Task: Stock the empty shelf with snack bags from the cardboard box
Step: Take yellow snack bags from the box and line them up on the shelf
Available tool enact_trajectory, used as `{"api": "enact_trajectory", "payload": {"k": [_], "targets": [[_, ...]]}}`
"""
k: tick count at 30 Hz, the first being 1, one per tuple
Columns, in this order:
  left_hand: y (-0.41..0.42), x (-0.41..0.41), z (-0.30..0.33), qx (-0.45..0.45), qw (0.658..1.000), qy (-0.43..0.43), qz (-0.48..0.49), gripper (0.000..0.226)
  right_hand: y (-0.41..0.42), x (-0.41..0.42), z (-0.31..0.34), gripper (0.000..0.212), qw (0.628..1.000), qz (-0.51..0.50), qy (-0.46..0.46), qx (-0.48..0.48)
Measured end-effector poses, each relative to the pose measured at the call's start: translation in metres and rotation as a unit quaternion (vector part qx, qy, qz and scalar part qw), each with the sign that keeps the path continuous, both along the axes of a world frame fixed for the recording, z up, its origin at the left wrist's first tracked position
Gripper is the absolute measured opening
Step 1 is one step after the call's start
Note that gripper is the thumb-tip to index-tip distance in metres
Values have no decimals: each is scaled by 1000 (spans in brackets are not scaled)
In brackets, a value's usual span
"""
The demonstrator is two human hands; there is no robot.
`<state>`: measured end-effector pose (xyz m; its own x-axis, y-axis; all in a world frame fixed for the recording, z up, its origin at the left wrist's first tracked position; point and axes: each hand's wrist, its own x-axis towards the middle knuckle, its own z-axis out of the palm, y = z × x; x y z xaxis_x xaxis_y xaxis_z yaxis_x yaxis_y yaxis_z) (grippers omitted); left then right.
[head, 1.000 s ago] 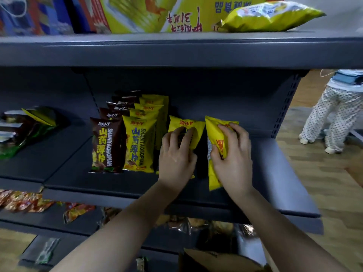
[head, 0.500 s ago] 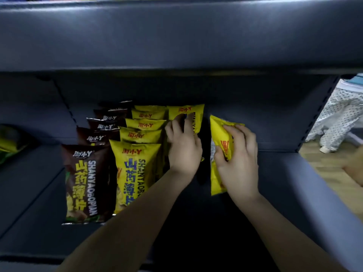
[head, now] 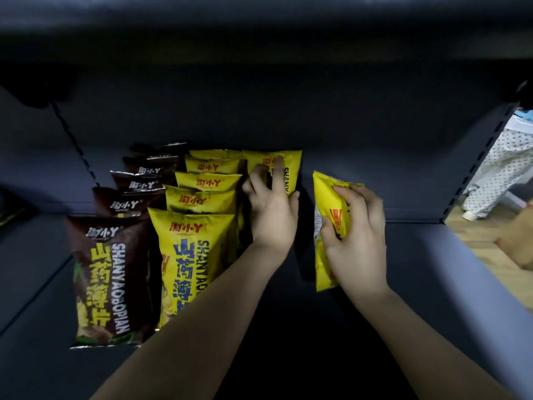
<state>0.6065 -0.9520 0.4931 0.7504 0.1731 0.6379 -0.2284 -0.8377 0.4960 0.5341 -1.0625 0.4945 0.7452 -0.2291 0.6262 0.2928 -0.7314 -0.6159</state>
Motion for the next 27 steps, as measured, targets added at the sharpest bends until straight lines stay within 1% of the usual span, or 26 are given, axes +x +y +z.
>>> {"api": "enact_trajectory", "payload": {"k": [4,6,9,12,16,19,22,24,27], "targets": [[-2,-9,-1,-4,1000,12,-1,52,7,2,-1,50,1000,0,-7,1],[0,-16,-2,-17,1000,9,-14,53,12,3,1,49,1000,1,-16,8],[6,-34,-2,-79,996,8,-49,46,22,6,5,48,999,13,-32,26],[15,-55,-1,-133,989,18,-64,46,35,12,11,46,997,50,-39,34],[22,-78,-1,-113,991,16,-76,47,52,23,16,45,995,92,-25,-11],[25,-85,3,-97,991,37,-81,49,62,32,10,46,996,81,-4,-38],[30,-81,-2,-87,986,82,-117,62,74,40,-6,49,996,39,-16,-80],[32,-78,-7,-96,983,96,-125,68,84,45,-20,54,994,1,-1,-107],[34,-78,-13,-124,981,93,-113,66,92,49,-26,61,992,-35,21,-115]]}}
